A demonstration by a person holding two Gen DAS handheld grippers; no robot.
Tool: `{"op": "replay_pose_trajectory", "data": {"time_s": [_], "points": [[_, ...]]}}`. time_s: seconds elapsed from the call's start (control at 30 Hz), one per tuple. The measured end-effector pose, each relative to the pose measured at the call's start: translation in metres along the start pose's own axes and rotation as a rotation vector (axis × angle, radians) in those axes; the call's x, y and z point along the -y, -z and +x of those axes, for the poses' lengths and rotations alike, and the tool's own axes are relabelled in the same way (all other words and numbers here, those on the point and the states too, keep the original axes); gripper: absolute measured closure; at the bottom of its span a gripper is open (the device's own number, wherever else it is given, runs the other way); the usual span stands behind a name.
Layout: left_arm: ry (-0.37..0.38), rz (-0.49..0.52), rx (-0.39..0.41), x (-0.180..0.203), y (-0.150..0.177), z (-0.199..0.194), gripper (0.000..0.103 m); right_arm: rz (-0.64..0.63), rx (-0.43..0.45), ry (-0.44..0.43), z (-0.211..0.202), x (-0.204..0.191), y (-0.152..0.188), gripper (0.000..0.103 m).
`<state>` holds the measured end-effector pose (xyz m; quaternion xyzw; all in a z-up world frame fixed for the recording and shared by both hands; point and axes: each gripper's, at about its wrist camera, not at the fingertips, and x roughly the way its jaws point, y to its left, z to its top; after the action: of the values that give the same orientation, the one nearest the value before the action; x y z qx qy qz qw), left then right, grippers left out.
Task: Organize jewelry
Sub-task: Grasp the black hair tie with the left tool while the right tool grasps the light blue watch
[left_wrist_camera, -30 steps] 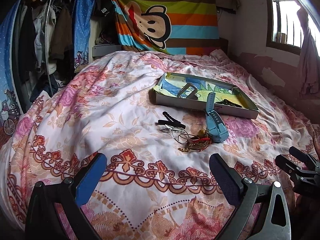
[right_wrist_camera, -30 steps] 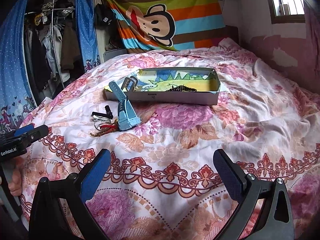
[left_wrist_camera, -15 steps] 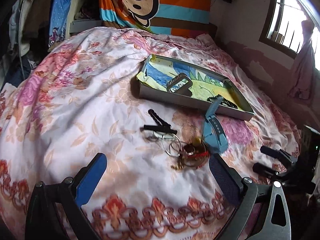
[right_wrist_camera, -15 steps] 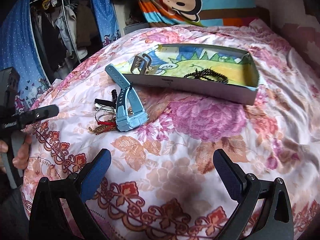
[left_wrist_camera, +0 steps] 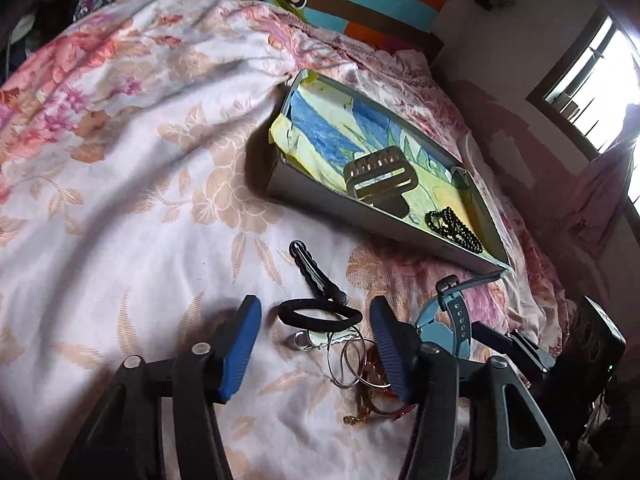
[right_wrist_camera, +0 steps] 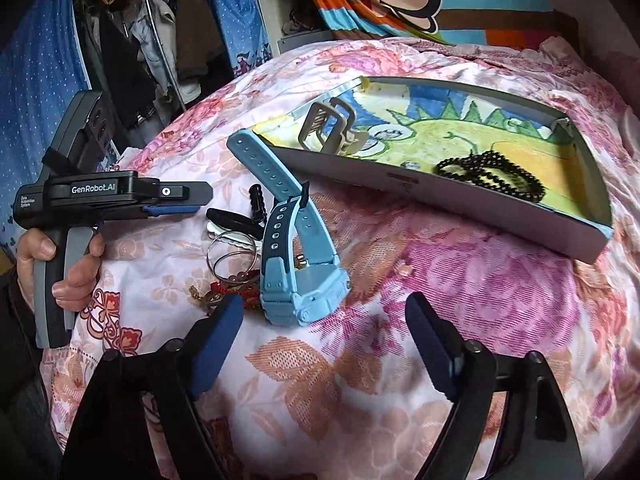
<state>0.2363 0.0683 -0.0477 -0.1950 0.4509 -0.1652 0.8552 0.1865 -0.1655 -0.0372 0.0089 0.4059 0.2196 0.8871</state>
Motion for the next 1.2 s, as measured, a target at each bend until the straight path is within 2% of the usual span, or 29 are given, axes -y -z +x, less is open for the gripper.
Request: {"op": "replay_pose_trajectory", "data": {"time_s": [0.13, 0.27, 0.3, 0.37, 0.5, 0.57, 0.67, 0.73, 0.8, 0.87, 0.93, 1.13, 1.2], "points": [[0.019, -0.054, -0.043, -0.008, -0.002, 0.013, 0.055, 0.051, -0.001, -0.035, 0.01, 0.003, -0.005, 0.026], [0.028, -0.097, -0.067, -0.014, 0.0, 0.021, 0.071, 0.076, -0.001, -0.031, 0.018, 0.005, -0.002, 0.026], [0.032, -0.106, -0.071, -0.015, 0.0, 0.022, 0.071, 0.078, 0.0, -0.03, 0.018, 0.005, -0.001, 0.026], [0.038, -0.119, -0.08, -0.016, 0.001, 0.025, 0.079, 0.072, 0.005, -0.02, 0.02, 0.003, 0.0, 0.026], [0.053, -0.166, -0.067, -0.022, 0.001, 0.027, 0.085, 0.062, 0.007, -0.011, 0.02, 0.001, 0.0, 0.026], [0.051, -0.184, -0.056, -0.026, 0.002, 0.026, 0.093, 0.069, 0.01, -0.018, 0.02, 0.003, 0.0, 0.026], [0.049, -0.194, -0.046, -0.029, 0.003, 0.026, 0.095, 0.079, 0.014, -0.023, 0.02, 0.005, -0.001, 0.026], [0.04, -0.185, -0.034, -0.027, 0.005, 0.024, 0.096, 0.077, 0.014, -0.013, 0.021, 0.004, 0.0, 0.028], [0.024, -0.153, -0.005, -0.021, 0.005, 0.018, 0.096, 0.081, 0.014, 0.005, 0.021, 0.005, 0.001, 0.038], [0.013, -0.109, 0.029, -0.011, 0.007, 0.01, 0.096, 0.087, 0.018, 0.005, 0.02, 0.006, 0.001, 0.042], [0.008, -0.067, 0.056, -0.001, 0.008, 0.004, 0.096, 0.087, 0.018, 0.008, 0.021, 0.006, 0.001, 0.044], [-0.005, 0.017, 0.071, 0.018, 0.011, 0.0, 0.096, 0.063, 0.014, 0.021, 0.02, 0.001, 0.002, 0.048], [-0.006, 0.033, 0.083, 0.021, 0.012, -0.003, 0.096, 0.065, 0.016, 0.015, 0.019, 0.002, 0.002, 0.054]]}}
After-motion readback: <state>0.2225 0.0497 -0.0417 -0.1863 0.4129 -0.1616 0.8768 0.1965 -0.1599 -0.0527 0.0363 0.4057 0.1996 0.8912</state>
